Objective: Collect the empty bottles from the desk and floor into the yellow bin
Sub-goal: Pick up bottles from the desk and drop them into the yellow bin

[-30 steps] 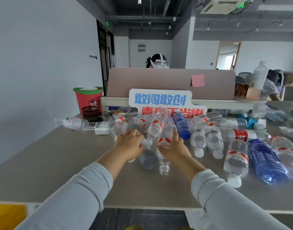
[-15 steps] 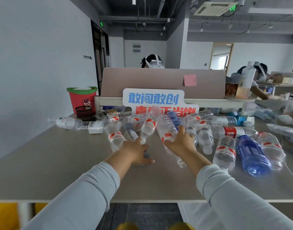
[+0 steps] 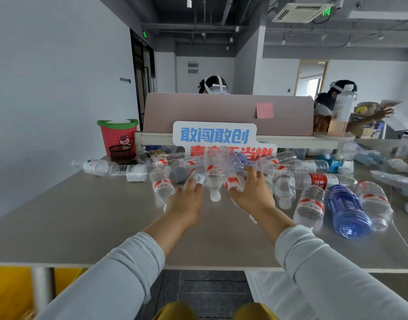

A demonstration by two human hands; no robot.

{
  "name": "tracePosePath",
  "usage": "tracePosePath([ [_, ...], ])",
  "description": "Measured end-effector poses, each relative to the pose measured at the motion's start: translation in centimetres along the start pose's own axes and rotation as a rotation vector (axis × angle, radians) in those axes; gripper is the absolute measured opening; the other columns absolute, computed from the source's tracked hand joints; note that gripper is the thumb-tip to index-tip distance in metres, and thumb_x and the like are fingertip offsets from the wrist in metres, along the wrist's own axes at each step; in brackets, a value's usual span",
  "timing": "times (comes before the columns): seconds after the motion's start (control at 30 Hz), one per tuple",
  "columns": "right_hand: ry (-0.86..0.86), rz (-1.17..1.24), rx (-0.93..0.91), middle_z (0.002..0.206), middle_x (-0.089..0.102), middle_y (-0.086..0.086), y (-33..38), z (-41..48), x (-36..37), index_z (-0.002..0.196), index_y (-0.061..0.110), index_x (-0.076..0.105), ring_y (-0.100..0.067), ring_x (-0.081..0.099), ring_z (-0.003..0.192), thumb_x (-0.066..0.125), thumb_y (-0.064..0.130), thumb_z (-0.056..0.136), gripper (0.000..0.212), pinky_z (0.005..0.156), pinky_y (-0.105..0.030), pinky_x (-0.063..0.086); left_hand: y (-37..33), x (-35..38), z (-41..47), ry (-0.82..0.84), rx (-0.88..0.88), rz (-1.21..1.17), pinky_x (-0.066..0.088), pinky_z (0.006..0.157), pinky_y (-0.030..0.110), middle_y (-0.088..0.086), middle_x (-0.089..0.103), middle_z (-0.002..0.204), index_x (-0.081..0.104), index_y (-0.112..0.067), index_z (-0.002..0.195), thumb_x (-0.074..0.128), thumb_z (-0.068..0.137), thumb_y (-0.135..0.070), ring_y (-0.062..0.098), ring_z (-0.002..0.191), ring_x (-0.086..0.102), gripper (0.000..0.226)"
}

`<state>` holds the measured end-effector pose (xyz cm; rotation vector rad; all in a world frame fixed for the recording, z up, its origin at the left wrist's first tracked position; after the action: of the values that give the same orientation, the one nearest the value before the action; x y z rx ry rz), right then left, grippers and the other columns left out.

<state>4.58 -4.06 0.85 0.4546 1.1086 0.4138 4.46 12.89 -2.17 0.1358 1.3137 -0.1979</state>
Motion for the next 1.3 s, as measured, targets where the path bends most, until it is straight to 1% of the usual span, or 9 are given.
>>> tracePosePath([
  [0.17, -0.011, 0.048, -0.104, 0.143, 0.036, -0.005, 3.8, 1.0, 0.9, 0.140, 0.023, 0.024, -0.031, 0.042, 0.128, 0.062, 0.040, 0.084, 0.069, 0.099, -0.042, 0.045, 4.2, -4.9, -0.4, -0.145, -0.068, 0.037, 0.047, 0.078, 0.038, 0.004, 0.028, 0.143, 0.038, -0.013, 0.130, 0.059, 0.081, -0.023, 0.031, 0.116, 0.044, 0.054],
  [0.27, 0.017, 0.046, -0.188, 0.146, 0.033, -0.004, 7.8, 1.4, 3.1, 0.140, 0.024, 0.023, -0.031, 0.042, 0.129, 0.059, 0.040, 0.087, 0.066, 0.101, -0.044, 0.044, 8.8, -6.6, -1.3, -0.184, -0.146, 0.037, 0.049, 0.079, 0.039, 0.003, 0.029, 0.143, 0.039, -0.013, 0.132, 0.059, 0.082, -0.025, 0.030, 0.117, 0.044, 0.055],
  [0.33, 0.050, 0.048, -0.256, 0.146, 0.033, -0.003, 11.0, 1.3, 5.0, 0.140, 0.024, 0.023, -0.031, 0.044, 0.127, 0.059, 0.040, 0.088, 0.065, 0.101, -0.044, 0.044, 12.1, -7.4, -2.4, -0.199, -0.196, 0.050, 0.051, 0.081, 0.039, 0.004, 0.029, 0.144, 0.038, -0.013, 0.134, 0.060, 0.082, -0.025, 0.030, 0.120, 0.043, 0.058],
  [0.47, 0.127, 0.074, -0.361, 0.140, 0.039, -0.010, 17.4, 0.9, 9.7, 0.138, 0.020, 0.028, -0.035, 0.050, 0.118, 0.059, 0.034, 0.087, 0.062, 0.095, -0.044, 0.048, 19.0, -8.3, -5.4, -0.220, -0.324, 0.080, 0.050, 0.084, 0.041, 0.003, 0.028, 0.146, 0.040, -0.015, 0.135, 0.058, 0.082, -0.024, 0.029, 0.125, 0.039, 0.056],
  [0.53, 0.172, 0.085, -0.414, 0.139, 0.038, -0.013, 20.9, 0.4, 12.1, 0.137, 0.018, 0.030, -0.036, 0.050, 0.118, 0.058, 0.033, 0.087, 0.060, 0.091, -0.043, 0.048, 22.6, -8.4, -7.3, -0.226, -0.394, 0.072, 0.050, 0.083, 0.041, 0.001, 0.028, 0.147, 0.043, -0.016, 0.133, 0.057, 0.081, -0.022, 0.029, 0.126, 0.037, 0.055],
  [0.67, 0.235, 0.101, -0.545, 0.136, 0.039, -0.014, 28.0, -1.4, 16.8, 0.135, 0.014, 0.034, -0.037, 0.050, 0.115, 0.057, 0.031, 0.087, 0.056, 0.085, -0.040, 0.047, 29.4, -8.7, -11.6, -0.223, -0.542, 0.092, 0.047, 0.081, 0.036, -0.002, 0.025, 0.149, 0.042, -0.017, 0.134, 0.055, 0.082, -0.021, 0.027, 0.128, 0.034, 0.054],
  [0.8, 0.327, 0.136, -0.683, 0.133, 0.041, -0.010, 34.5, -4.3, 22.0, 0.134, 0.017, 0.036, -0.034, 0.049, 0.114, 0.056, 0.030, 0.086, 0.054, 0.081, -0.039, 0.047, 35.8, -9.3, -16.8, -0.220, -0.698, 0.134, 0.048, 0.082, 0.037, -0.002, 0.028, 0.147, 0.040, -0.018, 0.136, 0.056, 0.083, -0.024, 0.026, 0.126, 0.037, 0.056],
  [1.07, 0.378, 0.145, -1.004, 0.145, 0.036, -0.003, 46.8, -11.1, 29.6, 0.138, 0.022, 0.034, -0.033, 0.045, 0.116, 0.056, 0.028, 0.089, 0.054, 0.089, -0.039, 0.043, 45.8, -9.4, -27.0, -0.210, -0.969, 0.157, 0.050, 0.086, 0.038, -0.002, 0.029, 0.146, 0.039, -0.019, 0.137, 0.057, 0.085, -0.028, 0.024, 0.126, 0.037, 0.055],
  [1.3, 0.358, 0.064, -1.159, 0.138, 0.034, -0.011, 54.3, -13.7, 35.5, 0.135, 0.025, 0.033, -0.030, 0.041, 0.120, 0.057, 0.028, 0.090, 0.051, 0.093, -0.038, 0.042, 50.4, -7.5, -32.0, -0.150, -1.089, 0.164, 0.051, 0.085, 0.035, -0.002, 0.029, 0.148, 0.037, -0.019, 0.138, 0.059, 0.086, -0.032, 0.023, 0.129, 0.036, 0.058],
])
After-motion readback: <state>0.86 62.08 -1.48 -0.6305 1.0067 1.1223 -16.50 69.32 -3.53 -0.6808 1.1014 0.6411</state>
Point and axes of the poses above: each hand's wrist, its own z-axis towards the middle knuckle, its own x-axis out of the palm, y = z × x, the point moved 10 cm from there along z, towards the middle knuckle
